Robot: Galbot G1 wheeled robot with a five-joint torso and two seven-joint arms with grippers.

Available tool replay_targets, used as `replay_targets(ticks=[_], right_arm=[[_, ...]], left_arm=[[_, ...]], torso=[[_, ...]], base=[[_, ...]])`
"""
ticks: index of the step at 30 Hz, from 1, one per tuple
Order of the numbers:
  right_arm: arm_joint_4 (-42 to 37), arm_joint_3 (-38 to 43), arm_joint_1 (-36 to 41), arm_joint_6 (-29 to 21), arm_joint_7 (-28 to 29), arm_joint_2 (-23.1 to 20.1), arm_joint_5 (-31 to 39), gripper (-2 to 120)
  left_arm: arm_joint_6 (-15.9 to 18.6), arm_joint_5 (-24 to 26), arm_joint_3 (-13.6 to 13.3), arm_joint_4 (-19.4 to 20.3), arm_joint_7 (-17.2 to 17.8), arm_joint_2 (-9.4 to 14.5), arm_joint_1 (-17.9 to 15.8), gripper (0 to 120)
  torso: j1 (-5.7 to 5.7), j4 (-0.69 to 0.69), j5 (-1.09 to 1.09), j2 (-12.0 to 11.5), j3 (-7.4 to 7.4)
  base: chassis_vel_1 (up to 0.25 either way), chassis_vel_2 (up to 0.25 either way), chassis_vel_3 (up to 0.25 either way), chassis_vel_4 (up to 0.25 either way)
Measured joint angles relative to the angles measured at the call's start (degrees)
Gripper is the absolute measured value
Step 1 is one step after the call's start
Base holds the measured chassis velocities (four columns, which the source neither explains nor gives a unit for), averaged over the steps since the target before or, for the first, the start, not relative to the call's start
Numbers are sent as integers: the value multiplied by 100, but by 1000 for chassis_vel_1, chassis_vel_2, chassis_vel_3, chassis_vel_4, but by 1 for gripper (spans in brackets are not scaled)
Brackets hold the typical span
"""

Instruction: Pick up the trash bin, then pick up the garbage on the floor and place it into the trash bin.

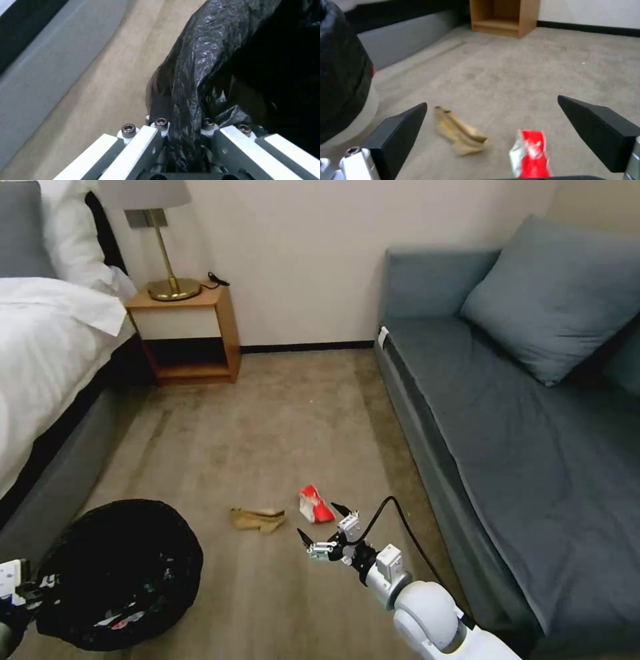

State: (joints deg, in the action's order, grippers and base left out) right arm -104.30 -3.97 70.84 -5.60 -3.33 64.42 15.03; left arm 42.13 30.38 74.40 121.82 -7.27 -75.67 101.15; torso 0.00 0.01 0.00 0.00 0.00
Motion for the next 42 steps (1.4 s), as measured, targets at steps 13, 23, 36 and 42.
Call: replay_targets(ticks=[13, 23, 36, 42], right_arm=[[297, -553, -443, -1629, 191, 127, 451, 100], [1197, -1133, -1041, -2518, 545, 459, 804, 100], [2720, -1319, -1587, -2621, 630, 1173, 486, 85], [2983, -1279, -1603, -2604, 612, 1271, 422, 63]], left_arm=[[-1, 6, 64, -60, -11, 32, -6, 3], [0, 6, 106, -85, -15, 4, 8, 3], [0, 6, 148, -91, -29, -22, 46, 3], [0, 6, 139, -86, -30, -20, 35, 3]], torso=[[1, -2, 0, 0, 2], [0, 1, -1, 0, -1], [0, 0, -1, 0, 0], [0, -1, -1, 0, 0]], base=[[-270, 267, 260, -267], [33, -31, -31, 20], [0, 0, 0, 0], [0, 0, 0, 0]])
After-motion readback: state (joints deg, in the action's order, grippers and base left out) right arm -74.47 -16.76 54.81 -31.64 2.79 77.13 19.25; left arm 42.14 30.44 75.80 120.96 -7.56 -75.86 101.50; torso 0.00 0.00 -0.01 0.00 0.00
